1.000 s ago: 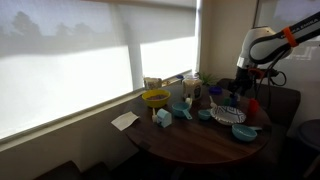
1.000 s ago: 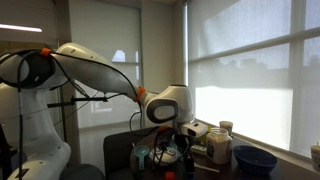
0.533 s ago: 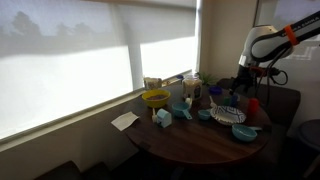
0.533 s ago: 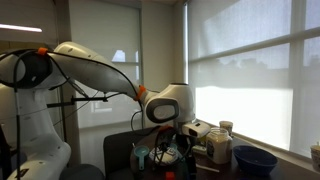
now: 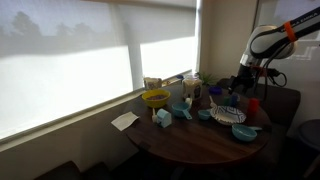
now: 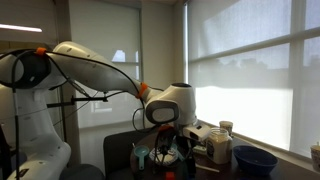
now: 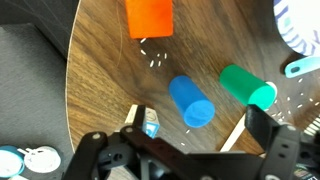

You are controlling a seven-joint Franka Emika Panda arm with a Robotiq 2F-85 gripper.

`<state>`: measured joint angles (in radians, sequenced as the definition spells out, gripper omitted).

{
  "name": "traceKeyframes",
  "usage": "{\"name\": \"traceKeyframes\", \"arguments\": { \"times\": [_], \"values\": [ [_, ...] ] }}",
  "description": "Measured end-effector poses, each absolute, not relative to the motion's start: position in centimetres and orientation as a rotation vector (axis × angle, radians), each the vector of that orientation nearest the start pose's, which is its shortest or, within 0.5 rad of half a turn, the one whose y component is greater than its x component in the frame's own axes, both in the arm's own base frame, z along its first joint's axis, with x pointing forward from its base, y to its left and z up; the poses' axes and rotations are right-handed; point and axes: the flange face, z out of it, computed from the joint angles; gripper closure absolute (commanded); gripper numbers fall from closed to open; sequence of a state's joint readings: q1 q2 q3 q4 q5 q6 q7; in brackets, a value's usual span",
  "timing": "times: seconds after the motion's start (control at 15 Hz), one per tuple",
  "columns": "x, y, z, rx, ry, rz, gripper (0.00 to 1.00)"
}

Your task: Move the green cylindrical block a little to the left, pick up the blue cylindrical block and place it next to the green cylindrical block, move the blue cylindrical block a little to the left, pick up the orange rectangular block and put it on top of both the green and blue cylindrical blocks

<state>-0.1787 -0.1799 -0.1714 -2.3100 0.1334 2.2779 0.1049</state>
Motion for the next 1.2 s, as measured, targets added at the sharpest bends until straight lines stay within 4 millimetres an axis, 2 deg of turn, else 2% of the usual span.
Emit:
{"name": "traceKeyframes", "arguments": {
  "times": [0.53, 1.2],
  "values": [
    [46.76, -16.46, 42.81, -2.828, 0.744, -0.228, 0.00],
    [46.71, -16.10, 42.27, -2.821, 0.668, -0.200, 0.00]
  ]
}}
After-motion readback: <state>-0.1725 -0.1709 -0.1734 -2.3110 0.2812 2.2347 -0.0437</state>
